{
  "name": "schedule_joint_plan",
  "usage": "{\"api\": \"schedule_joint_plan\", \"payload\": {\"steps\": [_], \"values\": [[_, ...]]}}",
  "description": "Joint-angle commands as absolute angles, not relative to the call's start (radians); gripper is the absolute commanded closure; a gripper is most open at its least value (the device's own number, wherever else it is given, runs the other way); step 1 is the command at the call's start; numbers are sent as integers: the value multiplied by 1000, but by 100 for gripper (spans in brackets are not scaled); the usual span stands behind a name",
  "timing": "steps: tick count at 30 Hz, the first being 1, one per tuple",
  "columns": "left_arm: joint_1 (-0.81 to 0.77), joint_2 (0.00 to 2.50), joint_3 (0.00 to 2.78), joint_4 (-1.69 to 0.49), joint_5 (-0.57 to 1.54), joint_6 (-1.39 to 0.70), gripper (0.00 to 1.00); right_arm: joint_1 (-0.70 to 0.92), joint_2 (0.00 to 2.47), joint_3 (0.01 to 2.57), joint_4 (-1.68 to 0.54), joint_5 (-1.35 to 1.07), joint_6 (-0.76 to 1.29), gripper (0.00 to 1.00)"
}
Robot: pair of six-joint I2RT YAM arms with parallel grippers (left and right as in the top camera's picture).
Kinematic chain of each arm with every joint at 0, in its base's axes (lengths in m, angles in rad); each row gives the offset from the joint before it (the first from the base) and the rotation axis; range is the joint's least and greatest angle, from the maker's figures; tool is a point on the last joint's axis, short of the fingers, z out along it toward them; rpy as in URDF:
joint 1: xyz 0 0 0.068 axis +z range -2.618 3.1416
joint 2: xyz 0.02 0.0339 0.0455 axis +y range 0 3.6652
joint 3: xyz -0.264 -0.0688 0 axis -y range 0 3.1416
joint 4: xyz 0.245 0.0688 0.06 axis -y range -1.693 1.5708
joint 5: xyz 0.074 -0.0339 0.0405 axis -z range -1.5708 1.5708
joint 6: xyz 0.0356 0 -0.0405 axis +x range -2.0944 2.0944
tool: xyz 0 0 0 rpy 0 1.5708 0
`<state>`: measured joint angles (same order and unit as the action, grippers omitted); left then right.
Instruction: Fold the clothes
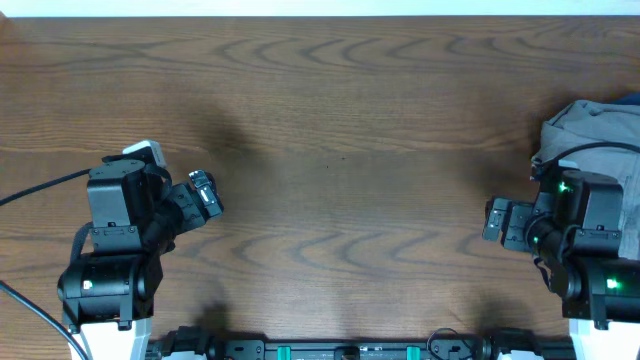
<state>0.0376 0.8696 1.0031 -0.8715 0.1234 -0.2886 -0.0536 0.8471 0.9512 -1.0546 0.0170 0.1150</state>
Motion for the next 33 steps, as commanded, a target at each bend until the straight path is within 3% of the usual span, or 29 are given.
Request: {"api": "schedule_joint_plan", "payload": {"steps": [1,6,19,30,33], "values": [[38,875,998,-873,111,-294,2,-43,801,939,-1057,34,115,1],[38,875,998,-873,111,-294,2,-23,654,873,-946,34,114,1],[38,875,998,-873,111,-294,2,39,32,370,-493,19,88,1],[38,875,998,-873,111,-294,2,54,5,63,-98,-6,73,1],[38,875,998,-873,111,-294,2,54,6,5,-77,-42,74,1]]}}
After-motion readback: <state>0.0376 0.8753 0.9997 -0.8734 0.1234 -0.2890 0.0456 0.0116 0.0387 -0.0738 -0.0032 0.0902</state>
